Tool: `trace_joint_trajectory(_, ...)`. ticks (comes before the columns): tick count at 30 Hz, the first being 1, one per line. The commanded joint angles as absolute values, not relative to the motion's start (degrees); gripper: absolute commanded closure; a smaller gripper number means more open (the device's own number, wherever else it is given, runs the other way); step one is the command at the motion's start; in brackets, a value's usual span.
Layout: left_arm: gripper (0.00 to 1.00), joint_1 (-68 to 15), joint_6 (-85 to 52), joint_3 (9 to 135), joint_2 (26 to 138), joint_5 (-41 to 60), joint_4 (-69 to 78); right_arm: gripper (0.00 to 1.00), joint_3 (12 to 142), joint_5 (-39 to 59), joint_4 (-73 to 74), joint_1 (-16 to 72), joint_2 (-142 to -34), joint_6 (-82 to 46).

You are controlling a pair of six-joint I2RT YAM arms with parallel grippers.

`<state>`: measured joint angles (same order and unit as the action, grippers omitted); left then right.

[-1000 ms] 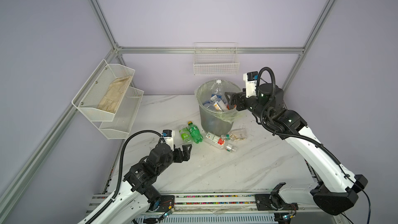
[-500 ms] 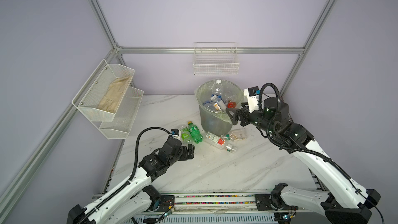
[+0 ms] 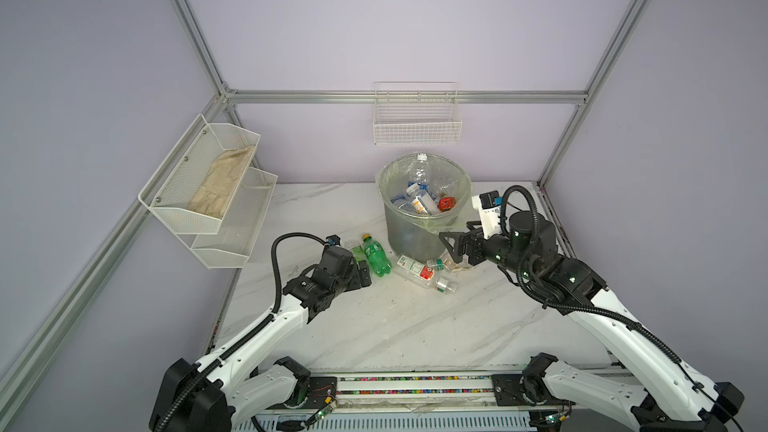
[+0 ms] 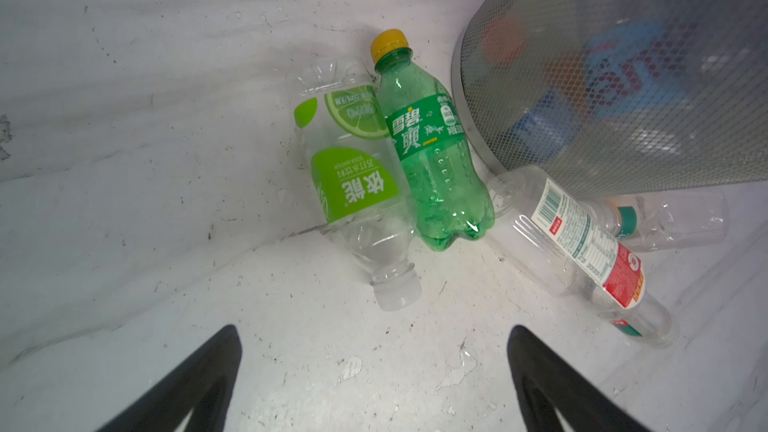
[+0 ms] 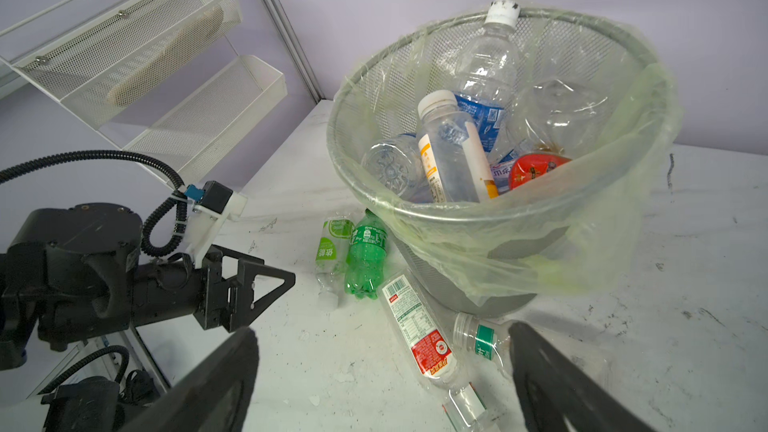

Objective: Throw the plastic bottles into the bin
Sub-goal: 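Withdraw the right gripper while the left gripper reaches to the lime-print bottle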

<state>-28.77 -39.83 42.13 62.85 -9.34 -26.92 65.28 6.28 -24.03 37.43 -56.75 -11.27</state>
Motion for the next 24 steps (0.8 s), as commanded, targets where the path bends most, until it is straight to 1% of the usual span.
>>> trace_joint_trajectory(1, 0.03, -27.2, -38.8, 48.6, 65.5, -7.8, -23.5, 0.05, 64.1, 5.5, -23.7, 37.6, -54.5, -12.2)
trace_joint_trajectory(10, 0.08, -24.9, -38.1, 53.1, 74.6, -7.2, -21.9, 0.08, 61.6, 4.5, -25.5, 37.7, -52.0, -12.5)
trace_joint_trajectory(17, 0.13, -24.8, -38.0, 57.4, 80.5, -8.7, -24.2, 0.09, 60.4, 4.4, -25.8, 37.6, -50.6, -12.8)
trace_joint_trajectory(18, 0.13, -24.8, -38.0, 57.7, 82.5, -9.1, -24.3, 0.09, 60.2, 4.4, -25.9, 37.7, -50.5, -12.9)
trace_joint_trajectory(24, 0.18, -24.8, -38.6, 58.4, 86.0, -11.8, -24.3, 0.09, 59.9, 4.3, -25.8, 37.6, -50.3, -13.4)
